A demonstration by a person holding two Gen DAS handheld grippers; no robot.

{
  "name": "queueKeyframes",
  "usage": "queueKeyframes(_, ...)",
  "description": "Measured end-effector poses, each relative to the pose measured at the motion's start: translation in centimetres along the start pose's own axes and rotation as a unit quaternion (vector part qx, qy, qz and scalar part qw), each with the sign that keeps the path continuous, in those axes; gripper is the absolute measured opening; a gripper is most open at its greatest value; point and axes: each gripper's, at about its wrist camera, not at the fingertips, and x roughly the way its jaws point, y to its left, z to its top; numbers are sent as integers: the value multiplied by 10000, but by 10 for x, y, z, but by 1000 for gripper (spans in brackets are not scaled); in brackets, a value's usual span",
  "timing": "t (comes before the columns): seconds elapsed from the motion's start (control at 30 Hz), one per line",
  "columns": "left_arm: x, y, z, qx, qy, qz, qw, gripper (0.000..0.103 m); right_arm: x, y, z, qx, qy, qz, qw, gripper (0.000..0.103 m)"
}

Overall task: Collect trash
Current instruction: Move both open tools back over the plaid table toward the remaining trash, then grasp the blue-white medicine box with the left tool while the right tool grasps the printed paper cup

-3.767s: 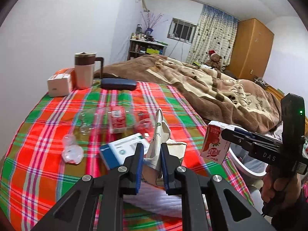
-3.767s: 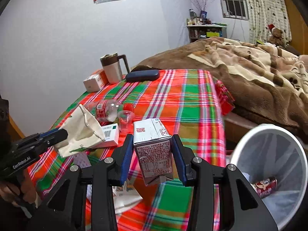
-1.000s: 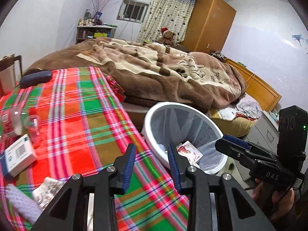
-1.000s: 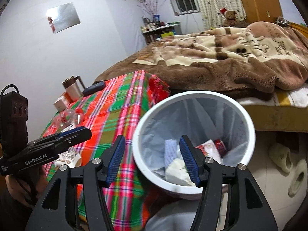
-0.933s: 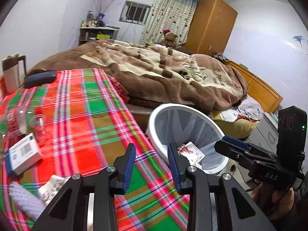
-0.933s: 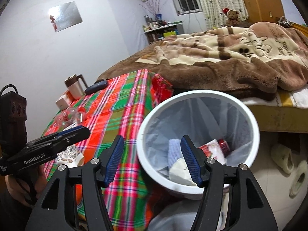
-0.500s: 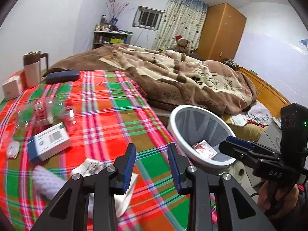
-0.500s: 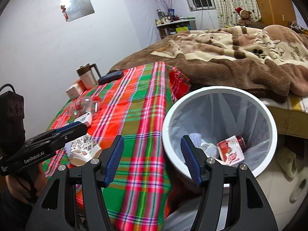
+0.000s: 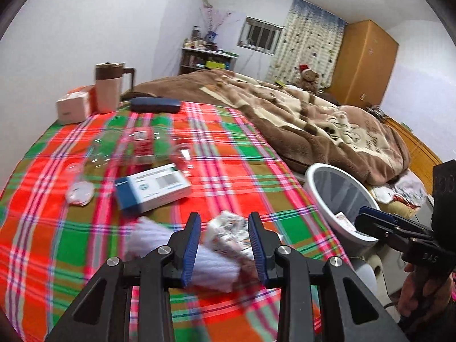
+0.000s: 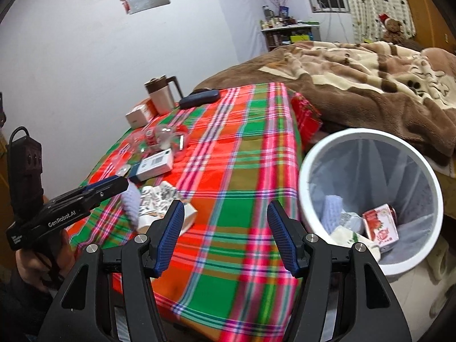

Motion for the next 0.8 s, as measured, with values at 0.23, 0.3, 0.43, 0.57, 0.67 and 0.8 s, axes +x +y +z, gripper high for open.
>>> queueKeyframes(0.23,-10,28,-3,-237,-55,242,9994,34,12,22,0,-258,165,230,9993,61)
queueKeyframes(0.3,-12,32,-4,-272,-66,276,9992,34,15,29,-1,-343,212,305,9987,60)
queueKeyframes(0.43,-15,44,-4,-345,-88,355,9987,34,25,42,0,-514,340,452,9971,58)
queueKeyframes(0.57,-16,54,-5,-407,-102,428,9982,34,38,55,-1,-683,479,596,9947,58)
queueKeyframes(0.67,-16,62,-4,-461,-106,491,9977,34,47,62,-4,-784,611,651,9929,55)
queueKeyframes(0.8,-12,74,-1,-539,-72,609,9967,34,65,67,-7,-860,838,677,9905,49)
